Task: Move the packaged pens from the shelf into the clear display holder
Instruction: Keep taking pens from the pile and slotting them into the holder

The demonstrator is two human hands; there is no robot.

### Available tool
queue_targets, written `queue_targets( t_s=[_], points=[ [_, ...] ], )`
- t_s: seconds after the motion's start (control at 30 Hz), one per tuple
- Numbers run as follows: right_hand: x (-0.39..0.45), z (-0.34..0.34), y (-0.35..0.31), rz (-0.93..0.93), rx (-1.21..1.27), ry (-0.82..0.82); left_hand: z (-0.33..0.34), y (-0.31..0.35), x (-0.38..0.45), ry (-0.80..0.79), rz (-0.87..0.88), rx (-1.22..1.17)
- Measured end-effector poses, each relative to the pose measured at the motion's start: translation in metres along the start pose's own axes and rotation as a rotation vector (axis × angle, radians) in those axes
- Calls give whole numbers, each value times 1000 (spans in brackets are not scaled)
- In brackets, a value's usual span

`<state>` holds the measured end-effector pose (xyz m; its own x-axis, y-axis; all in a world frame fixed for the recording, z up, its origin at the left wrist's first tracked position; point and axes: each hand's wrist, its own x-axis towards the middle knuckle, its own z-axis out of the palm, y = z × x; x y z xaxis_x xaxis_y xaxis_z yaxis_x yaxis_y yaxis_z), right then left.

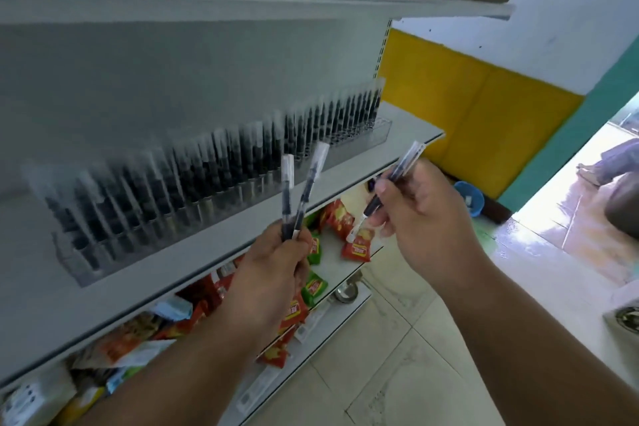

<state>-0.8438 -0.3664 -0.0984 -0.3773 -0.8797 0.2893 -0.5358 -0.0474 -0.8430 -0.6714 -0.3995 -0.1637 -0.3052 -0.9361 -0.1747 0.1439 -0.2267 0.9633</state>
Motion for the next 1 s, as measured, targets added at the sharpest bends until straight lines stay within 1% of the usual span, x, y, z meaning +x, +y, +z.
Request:
queue_targets(
  t_s=[0.07, 0.17, 0.23, 0.4, 0.53, 0.67, 0.77, 0.83, 0.9, 1.0],
  points=[
    [28, -4, 9, -18, 0, 3, 15, 4, 20, -10, 43, -3],
    [66, -1, 22, -46, -22, -35, 25, 8, 40, 23, 112, 28],
    [95, 4, 30, -78, -26, -87, 30, 6, 55, 104, 142, 47],
    [170, 19, 54, -241, -36, -155, 50, -2, 89, 293, 172, -69],
    [220, 33, 59, -379, -89, -296, 72, -4, 108, 429, 188, -131],
    [248, 47, 55, -475, -96, -469, 88, -11, 120, 541, 210, -244],
    [255, 56, 54, -534, -206, -586, 97, -18, 120, 623, 222, -279],
    [254, 62, 57, -563, -312, -653, 102, -20, 119, 651, 220, -288],
    [253, 69, 63, -570, -404, -695, 106, -20, 119, 670, 211, -294],
    [255, 74, 68, -544, -434, -682, 111, -20, 118, 677, 187, -322]
  ],
)
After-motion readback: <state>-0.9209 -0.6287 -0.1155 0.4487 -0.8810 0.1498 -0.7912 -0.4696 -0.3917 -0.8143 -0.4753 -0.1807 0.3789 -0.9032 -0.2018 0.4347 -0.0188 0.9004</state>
